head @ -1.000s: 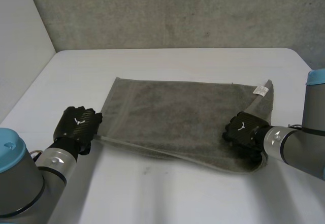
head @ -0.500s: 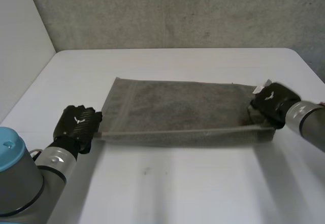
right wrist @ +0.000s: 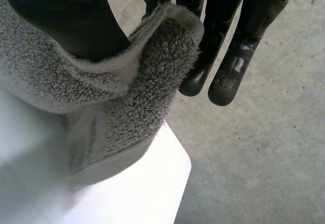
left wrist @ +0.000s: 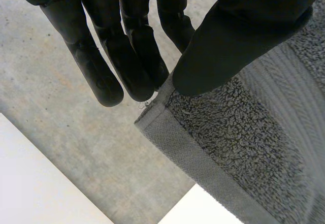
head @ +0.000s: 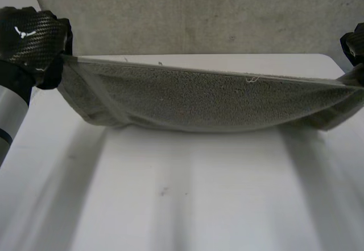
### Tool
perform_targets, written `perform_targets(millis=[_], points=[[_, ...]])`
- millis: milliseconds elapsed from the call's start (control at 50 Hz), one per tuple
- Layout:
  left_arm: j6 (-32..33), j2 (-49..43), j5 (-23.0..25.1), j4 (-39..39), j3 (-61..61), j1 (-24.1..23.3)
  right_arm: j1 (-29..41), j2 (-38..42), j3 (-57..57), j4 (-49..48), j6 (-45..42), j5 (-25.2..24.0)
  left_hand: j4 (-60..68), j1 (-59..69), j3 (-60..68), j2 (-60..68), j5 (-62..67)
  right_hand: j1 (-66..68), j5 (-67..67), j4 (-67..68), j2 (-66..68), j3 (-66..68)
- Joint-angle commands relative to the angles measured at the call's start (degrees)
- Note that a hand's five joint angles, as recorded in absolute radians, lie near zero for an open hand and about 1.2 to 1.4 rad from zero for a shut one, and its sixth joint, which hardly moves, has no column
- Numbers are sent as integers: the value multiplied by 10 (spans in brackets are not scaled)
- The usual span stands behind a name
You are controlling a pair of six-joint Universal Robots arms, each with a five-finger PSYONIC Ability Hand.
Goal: Fold the towel.
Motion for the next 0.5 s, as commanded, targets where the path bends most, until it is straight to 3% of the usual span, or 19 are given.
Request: perform_targets(millis=[20,140,180,280,420,500], points=[[2,-43,7,-32,26,14,7,47,3,12,-30,20,102,135,102,102,112,253,145,118,129,124],[7,-183,28,-33,63,17,49,170,-26,7,-41,79,102,135,102,102,112,253,145,118,129,124],[8,-254,29,-34,104,12,70,229,-61,5,-42,113,102,135,102,102,112,253,145,118,129,124],[17,-345,30,-31,199,12,92,313,-140,-25,-36,144,102,135,102,102,112,253,145,118,129,124],[34,-396,28,-24,372,11,101,346,-251,-129,-10,157,102,135,102,102,112,253,145,118,129,124],[22,-395,16,19,498,11,104,313,-304,-251,54,158,102,135,102,102,112,253,145,118,129,124]])
